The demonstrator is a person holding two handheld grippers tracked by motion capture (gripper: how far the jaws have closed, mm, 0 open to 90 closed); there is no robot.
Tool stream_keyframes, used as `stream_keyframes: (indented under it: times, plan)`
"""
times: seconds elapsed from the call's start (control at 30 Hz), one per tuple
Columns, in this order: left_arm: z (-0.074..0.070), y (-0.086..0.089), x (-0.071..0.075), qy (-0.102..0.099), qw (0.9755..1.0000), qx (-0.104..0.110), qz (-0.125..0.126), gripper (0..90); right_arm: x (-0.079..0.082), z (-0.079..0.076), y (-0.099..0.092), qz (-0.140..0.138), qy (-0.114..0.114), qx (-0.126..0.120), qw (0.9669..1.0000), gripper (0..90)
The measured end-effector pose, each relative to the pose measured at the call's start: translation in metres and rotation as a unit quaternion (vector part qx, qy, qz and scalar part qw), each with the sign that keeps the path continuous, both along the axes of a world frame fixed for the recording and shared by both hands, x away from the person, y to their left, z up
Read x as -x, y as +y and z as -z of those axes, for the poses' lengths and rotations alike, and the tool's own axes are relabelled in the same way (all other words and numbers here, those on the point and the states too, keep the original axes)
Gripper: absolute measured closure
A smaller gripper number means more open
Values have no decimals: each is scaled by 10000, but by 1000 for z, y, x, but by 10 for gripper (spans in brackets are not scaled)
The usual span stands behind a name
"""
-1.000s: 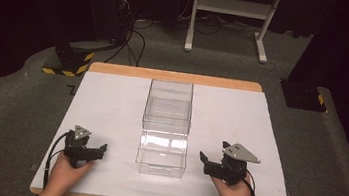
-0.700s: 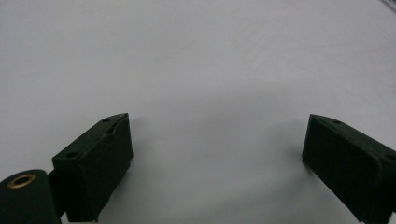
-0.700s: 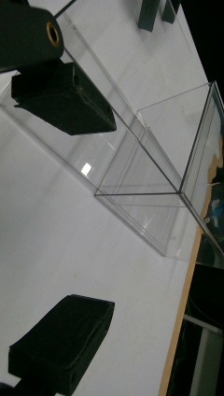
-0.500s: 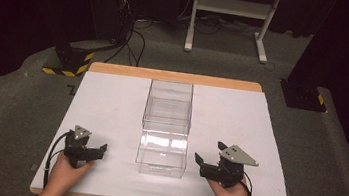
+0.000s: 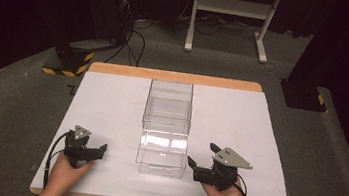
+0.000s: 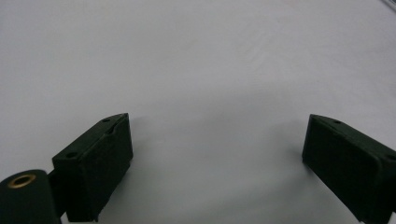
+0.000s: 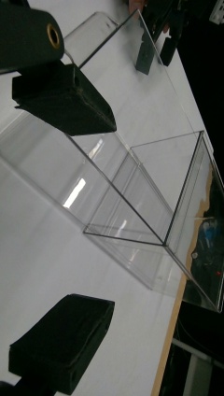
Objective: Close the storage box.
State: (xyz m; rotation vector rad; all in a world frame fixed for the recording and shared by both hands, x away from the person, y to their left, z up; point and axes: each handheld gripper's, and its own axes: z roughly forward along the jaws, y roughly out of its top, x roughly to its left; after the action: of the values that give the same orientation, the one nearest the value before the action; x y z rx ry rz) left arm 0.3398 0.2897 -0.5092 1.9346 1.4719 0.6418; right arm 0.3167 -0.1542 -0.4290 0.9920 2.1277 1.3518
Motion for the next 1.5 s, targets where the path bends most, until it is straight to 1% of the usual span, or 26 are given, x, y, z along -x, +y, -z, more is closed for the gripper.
stream_keyframes:
  times: [0.1,0.23,0.33,0.57,0.63,0.77,0.93,1.17,1.3,1.5]
  plan:
    - [0,0,0,1,10000,-1,1,87,2,0,4,-71,-6,-27,10000,130]
    - [0,0,0,2,10000,7,-4,88,4,1,8,-170,55,-59,9998,130]
    - [0,0,0,1,10000,0,0,87,6,3,12,-248,65,-31,9997,130]
    - [0,0,0,0,10000,-2,3,87,7,8,20,-376,129,-52,9992,130]
    - [0,0,0,0,10000,0,1,88,7,10,21,-414,186,-81,9989,129]
    - [0,0,0,-4,10000,-5,-2,88,8,11,24,-485,224,-36,9986,136]
    - [0,0,0,-2,10000,-1,4,88,7,15,27,-528,296,24,9982,138]
    - [0,0,0,1,10000,0,2,88,7,17,28,-571,312,58,9979,138]
    - [0,0,0,4,10000,6,5,88,7,18,27,-591,362,13,9976,135]
    - [0,0,0,15,10000,1,16,88,6,19,27,-591,371,-1,9976,134]
